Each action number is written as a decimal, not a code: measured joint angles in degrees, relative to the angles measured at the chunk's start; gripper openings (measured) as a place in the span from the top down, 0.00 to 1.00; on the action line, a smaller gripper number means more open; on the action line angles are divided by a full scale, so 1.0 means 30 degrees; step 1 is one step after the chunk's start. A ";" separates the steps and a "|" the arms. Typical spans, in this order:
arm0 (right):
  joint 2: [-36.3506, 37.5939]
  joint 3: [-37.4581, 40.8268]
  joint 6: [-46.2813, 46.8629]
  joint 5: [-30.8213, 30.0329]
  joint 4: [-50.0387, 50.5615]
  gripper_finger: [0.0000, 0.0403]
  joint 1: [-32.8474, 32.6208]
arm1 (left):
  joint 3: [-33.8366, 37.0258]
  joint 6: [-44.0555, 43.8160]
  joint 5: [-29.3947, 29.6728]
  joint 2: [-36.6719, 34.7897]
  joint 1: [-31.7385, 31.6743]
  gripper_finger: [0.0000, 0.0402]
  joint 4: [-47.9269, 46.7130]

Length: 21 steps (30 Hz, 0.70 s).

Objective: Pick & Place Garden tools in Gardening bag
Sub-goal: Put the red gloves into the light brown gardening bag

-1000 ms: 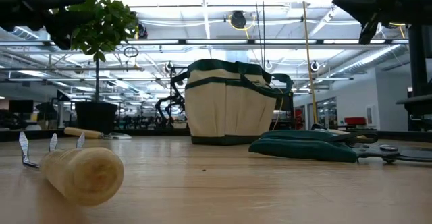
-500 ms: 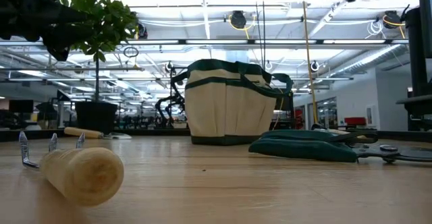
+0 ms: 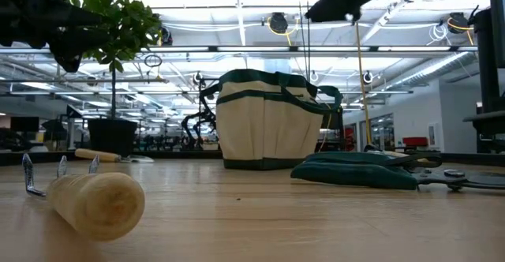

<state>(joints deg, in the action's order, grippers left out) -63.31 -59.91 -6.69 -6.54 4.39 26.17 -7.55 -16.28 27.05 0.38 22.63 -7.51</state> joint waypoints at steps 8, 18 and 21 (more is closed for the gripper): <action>-0.5072 -0.3593 -0.0513 0.7032 0.2232 0.51 0.4031 | 0.0000 -0.0244 -0.0007 0.0000 0.0000 0.52 0.0000; -1.0533 -0.7304 -0.2891 0.9263 0.4558 0.49 0.5431 | 0.0000 -0.0421 -0.0006 0.0000 0.0000 0.52 0.0016; -1.1810 -0.8191 -0.3844 0.9264 0.5601 0.49 0.5523 | 0.0000 -0.0690 0.0000 0.0000 0.0000 0.52 0.0015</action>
<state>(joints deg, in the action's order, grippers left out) -98.74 -84.49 -18.22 21.26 21.19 42.74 -7.55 -18.35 27.05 0.38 22.63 -7.46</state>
